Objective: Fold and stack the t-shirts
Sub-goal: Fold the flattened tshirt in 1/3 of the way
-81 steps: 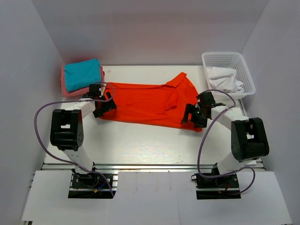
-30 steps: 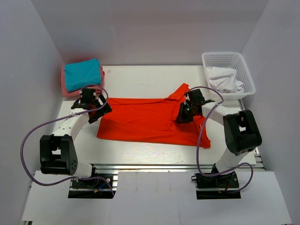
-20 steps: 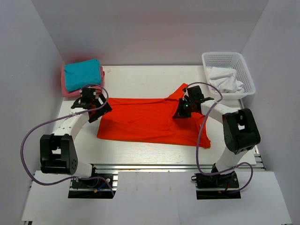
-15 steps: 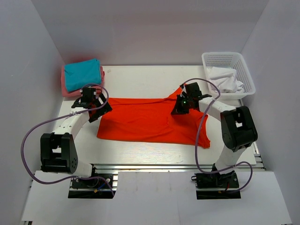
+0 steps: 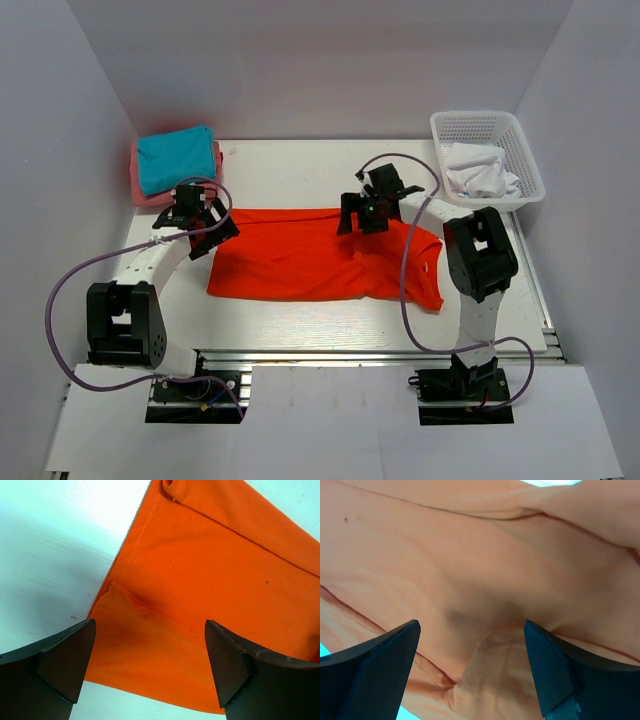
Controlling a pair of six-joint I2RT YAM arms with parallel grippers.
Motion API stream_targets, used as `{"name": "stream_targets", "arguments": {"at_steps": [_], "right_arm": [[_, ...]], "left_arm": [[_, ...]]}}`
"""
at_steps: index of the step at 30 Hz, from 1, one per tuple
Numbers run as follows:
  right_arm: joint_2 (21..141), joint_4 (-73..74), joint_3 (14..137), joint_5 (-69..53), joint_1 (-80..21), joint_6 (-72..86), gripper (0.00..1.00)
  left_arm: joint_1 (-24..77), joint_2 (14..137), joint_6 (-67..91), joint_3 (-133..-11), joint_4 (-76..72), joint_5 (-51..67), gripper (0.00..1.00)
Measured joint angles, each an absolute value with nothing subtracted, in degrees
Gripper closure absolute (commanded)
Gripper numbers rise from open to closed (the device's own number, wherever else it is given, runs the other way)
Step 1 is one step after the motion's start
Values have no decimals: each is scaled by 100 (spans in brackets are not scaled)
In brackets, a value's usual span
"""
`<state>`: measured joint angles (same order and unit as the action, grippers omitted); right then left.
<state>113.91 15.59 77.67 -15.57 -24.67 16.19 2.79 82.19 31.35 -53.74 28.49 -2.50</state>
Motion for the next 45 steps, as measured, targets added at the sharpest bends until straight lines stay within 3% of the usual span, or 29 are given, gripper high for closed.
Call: {"name": "stream_targets", "arguments": {"at_steps": [5, 9, 17, 26, 37, 45], "right_arm": [[11185, 1723, 7697, -1372, -2547, 1472, 10], [10374, 1780, 7153, -1212, -2517, 1487, 10], [8458, 1949, 5472, -790, -2335, 1894, 10], [7570, 2574, 3778, -318, -1962, 2495, 10], [6724, 2307, 3124, -139, -1382, 3142, 10], [6265, 2709, 3684, -462, -1352, 2381, 10]], "left_arm": [[283, 8232, 3089, -5489, 2842, -228, 0], [285, 8250, 3039, -5502, 2814, -84, 0], [301, 8259, 2985, -4853, 2082, 703, 0], [351, 8281, 3194, -4021, 1664, 1131, 0], [399, 8180, 3500, -3988, 1824, 602, 0], [381, 7518, 3404, -4073, 2217, 272, 0]]}}
